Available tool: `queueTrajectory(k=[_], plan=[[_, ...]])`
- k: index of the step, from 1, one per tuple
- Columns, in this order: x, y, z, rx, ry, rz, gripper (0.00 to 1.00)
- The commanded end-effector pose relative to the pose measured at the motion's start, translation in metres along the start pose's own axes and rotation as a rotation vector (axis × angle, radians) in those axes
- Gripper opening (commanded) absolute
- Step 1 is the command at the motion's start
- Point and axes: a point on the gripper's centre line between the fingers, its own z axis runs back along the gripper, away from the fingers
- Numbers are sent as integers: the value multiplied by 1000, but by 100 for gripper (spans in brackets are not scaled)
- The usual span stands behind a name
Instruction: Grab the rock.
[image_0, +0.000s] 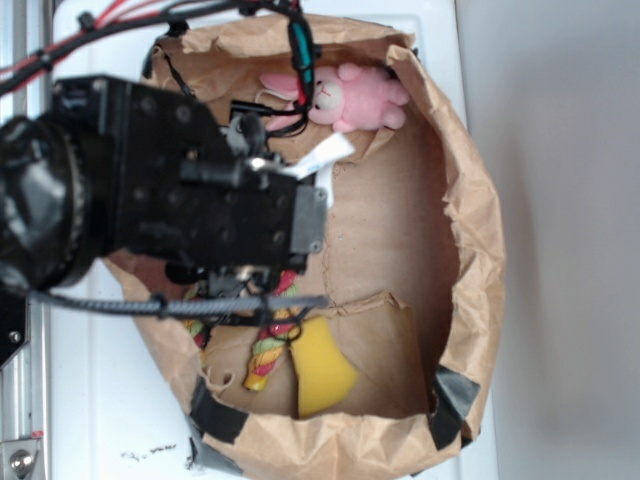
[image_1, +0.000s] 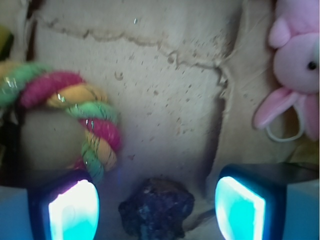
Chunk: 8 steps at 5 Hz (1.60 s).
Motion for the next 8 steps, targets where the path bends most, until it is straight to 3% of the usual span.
queueTrajectory(k=[1,3,4,5,8], plan=[[0,-5,-8,46,-23,-31,100],[-4,-7,-25,88,-16,-29,100],[-1,-5,-34,143,-17,-18,100],[-1,2,-35,150,1,-11,100],[-3,17,10,23,30,-2,100]])
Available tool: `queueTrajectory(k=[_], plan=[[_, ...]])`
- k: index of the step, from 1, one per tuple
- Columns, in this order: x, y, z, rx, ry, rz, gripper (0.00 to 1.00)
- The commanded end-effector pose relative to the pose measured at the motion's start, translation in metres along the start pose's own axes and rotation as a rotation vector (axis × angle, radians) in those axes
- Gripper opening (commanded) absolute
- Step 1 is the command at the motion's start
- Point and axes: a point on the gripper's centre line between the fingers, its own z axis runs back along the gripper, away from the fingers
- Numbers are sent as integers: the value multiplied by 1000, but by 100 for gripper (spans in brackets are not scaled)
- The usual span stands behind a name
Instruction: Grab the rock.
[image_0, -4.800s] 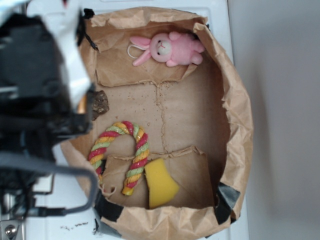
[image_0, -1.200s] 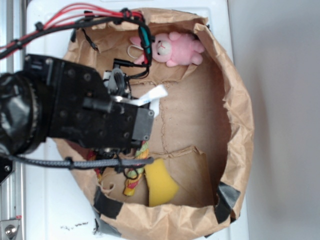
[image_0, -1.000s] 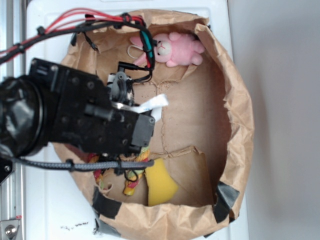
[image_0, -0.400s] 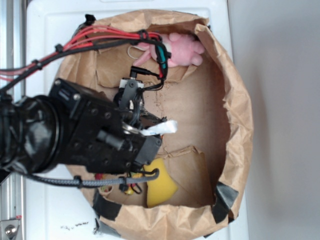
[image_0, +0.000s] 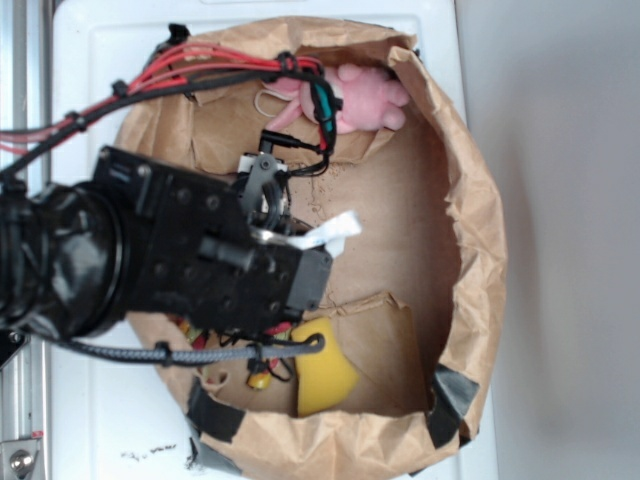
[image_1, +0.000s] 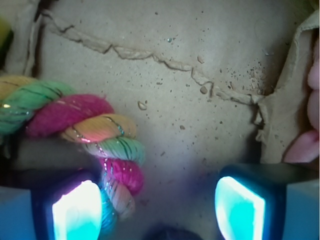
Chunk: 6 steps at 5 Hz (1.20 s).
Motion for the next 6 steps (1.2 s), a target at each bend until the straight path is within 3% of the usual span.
queueTrajectory(k=[1,2,3,5,6], plan=[[0,21,51,-82,-42,11,100],[-4,29,65,-103,-45,-3,100],[-9,29,68,-76,-61,-25,100],[-6,20,52,-39,-78,-29,100],[-3,11,39,-49,-70,-38,100]])
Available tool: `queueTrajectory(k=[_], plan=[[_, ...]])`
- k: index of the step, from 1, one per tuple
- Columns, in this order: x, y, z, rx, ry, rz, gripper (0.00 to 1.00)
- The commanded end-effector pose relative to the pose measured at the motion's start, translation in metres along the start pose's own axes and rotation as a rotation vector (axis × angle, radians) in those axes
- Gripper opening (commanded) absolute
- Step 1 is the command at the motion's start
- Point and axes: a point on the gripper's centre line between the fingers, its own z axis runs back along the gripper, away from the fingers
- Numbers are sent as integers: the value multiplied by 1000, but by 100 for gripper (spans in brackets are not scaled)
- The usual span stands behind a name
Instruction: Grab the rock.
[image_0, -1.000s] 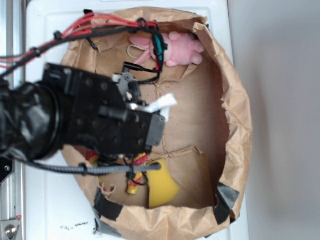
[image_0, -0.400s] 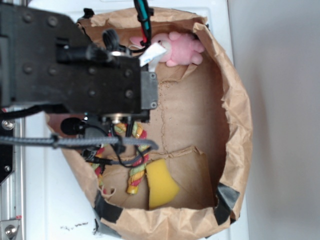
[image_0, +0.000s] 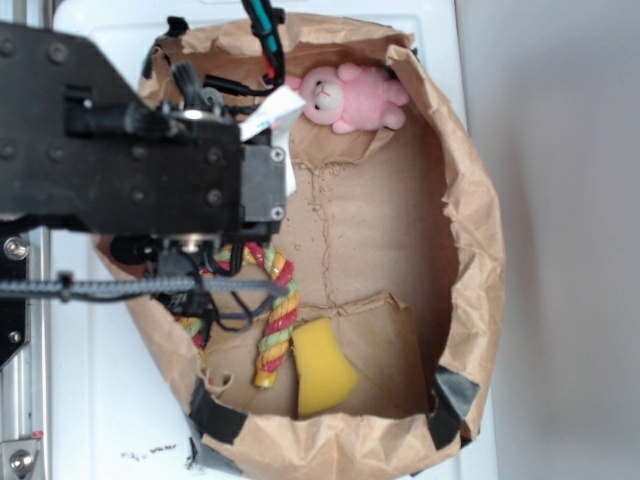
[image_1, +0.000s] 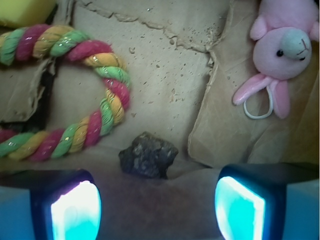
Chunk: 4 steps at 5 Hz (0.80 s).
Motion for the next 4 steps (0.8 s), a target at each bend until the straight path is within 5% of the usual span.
queueTrajectory(k=[1,4], plan=[[10,-18,-24,6,-10,-12,100],[6,-48,-69,76,-40,-87,100]])
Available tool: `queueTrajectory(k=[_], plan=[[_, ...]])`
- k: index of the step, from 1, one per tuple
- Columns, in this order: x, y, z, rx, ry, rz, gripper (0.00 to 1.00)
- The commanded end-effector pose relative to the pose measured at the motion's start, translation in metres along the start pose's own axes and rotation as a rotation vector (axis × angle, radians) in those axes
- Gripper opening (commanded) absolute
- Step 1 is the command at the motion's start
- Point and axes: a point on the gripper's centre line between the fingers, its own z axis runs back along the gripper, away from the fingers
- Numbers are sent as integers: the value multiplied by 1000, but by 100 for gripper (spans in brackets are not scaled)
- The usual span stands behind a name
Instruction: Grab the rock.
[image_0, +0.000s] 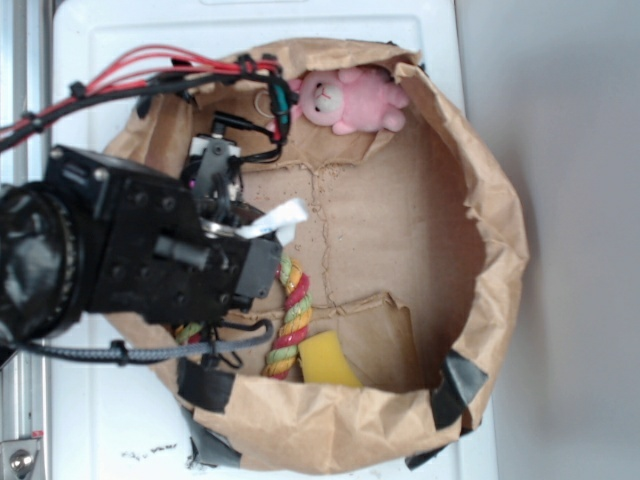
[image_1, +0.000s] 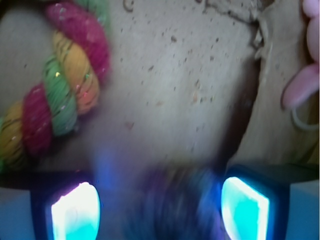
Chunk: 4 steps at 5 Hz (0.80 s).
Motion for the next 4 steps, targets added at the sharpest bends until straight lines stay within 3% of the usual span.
queueTrajectory(k=[1,2,4], plan=[[4,-16,-11,-20,-53,0,100],[5,-12,-8,-52,-33,43,0],[7,-6,-2,-57,-58,61,0]])
